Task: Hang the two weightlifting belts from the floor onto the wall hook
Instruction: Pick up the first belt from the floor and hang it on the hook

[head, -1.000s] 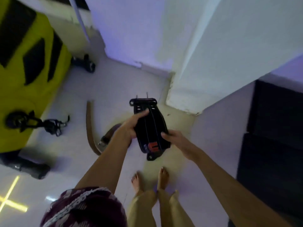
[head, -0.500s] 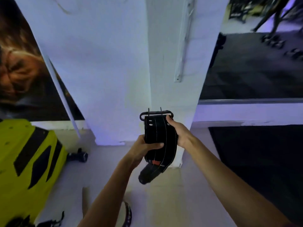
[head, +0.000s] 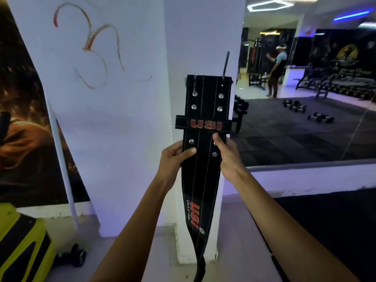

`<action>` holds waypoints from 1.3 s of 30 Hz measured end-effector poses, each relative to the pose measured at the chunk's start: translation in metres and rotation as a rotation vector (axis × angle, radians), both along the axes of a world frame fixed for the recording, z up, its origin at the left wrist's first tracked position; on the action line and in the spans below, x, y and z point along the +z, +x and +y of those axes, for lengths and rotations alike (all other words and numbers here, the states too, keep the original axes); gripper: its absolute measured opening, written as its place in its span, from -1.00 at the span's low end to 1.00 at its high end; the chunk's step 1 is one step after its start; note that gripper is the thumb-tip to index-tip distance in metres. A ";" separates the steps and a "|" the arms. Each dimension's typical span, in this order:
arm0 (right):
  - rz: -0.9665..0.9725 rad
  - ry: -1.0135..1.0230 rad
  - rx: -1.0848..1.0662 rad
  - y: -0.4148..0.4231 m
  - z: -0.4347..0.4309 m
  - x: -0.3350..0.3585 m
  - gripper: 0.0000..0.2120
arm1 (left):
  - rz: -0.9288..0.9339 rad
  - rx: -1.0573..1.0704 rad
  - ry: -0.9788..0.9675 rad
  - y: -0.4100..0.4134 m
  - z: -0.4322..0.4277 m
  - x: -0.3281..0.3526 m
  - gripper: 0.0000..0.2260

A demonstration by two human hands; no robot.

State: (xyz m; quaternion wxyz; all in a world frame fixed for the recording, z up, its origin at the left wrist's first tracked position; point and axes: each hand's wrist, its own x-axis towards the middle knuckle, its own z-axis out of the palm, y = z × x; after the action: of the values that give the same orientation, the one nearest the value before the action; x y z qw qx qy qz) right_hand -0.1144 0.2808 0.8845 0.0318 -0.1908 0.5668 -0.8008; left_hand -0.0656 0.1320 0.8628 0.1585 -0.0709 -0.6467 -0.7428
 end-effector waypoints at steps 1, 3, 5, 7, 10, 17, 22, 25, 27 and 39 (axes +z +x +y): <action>0.011 -0.015 -0.030 -0.002 0.003 0.012 -0.87 | -0.036 -0.017 -0.046 0.001 0.002 -0.007 -0.82; 0.036 0.005 -0.072 -0.005 0.011 0.030 -0.87 | -0.145 -0.083 -0.208 0.011 0.005 -0.031 -0.87; 0.060 0.032 -0.065 -0.010 0.020 0.038 -0.88 | -0.171 -0.135 -0.268 0.014 0.009 -0.032 -0.91; 0.069 0.041 -0.039 -0.009 0.024 0.038 -0.88 | -0.086 -0.061 -0.180 0.005 0.014 -0.003 -0.89; 0.091 0.039 -0.037 -0.012 0.027 0.039 -0.90 | -0.024 -0.012 -0.139 -0.005 0.025 0.030 -0.90; 0.122 0.074 0.037 -0.022 0.041 0.041 -0.61 | -0.088 -0.034 -0.278 0.010 0.038 -0.004 -0.88; 0.203 0.085 0.051 -0.026 0.045 0.039 -0.80 | 0.124 0.125 0.037 -0.021 0.057 0.072 -0.93; 0.222 0.184 -0.019 -0.031 0.057 0.008 -0.79 | 0.124 0.180 0.164 -0.028 0.068 0.086 -0.94; 0.148 0.341 -0.005 -0.026 0.068 -0.036 -0.70 | 0.148 0.185 0.201 -0.029 0.068 0.096 -0.94; 0.039 0.447 0.085 -0.009 0.085 -0.075 -0.74 | 0.231 0.172 0.113 -0.026 0.067 0.111 -0.95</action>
State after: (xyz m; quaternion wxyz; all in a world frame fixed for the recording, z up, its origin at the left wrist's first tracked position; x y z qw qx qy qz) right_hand -0.1235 0.3661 0.8090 0.0957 -0.2182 0.7220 -0.6496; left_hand -0.0919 0.1994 0.9738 0.2985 -0.0910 -0.5852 -0.7484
